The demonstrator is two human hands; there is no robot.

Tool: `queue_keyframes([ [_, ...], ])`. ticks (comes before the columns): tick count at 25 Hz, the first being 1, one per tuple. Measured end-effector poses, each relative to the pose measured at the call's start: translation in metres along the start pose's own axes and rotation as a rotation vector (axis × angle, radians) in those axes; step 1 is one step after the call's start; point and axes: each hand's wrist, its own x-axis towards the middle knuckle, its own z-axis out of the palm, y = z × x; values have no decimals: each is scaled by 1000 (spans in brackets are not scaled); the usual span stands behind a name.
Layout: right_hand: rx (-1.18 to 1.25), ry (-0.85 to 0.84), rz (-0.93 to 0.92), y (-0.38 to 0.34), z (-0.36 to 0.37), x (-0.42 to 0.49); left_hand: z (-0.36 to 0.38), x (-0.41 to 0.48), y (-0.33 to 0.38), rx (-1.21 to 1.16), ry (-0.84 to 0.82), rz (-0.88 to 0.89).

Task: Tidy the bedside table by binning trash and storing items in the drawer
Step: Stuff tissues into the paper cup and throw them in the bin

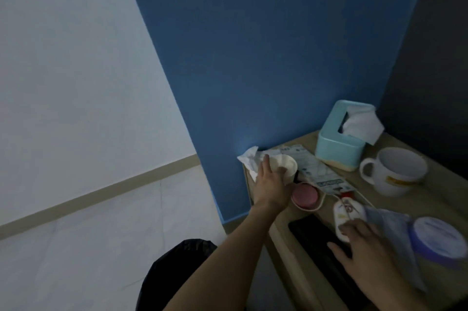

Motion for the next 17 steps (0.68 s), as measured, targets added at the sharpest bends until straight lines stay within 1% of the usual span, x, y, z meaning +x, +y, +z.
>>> queue_keyframes([
  [4, -70, -79, 8, 1, 4, 1, 6, 4, 2, 13, 56, 7],
  [8, -98, -86, -29, 6, 10, 5, 6, 6, 6, 14, 75, 12],
  [11, -84, -45, -54, 5, 6, 7, 5, 4, 9, -16, 95, 20],
  [13, -51, -16, -34, -2, -6, 13, 3, 3, 8, -49, 131, 33],
  [15, 27, 56, -26, -13, -22, 26, -1, 0, 9, -74, 169, 63],
  [17, 92, 189, -41, -26, -34, 41, -10, -3, 10, -97, 213, 95],
])
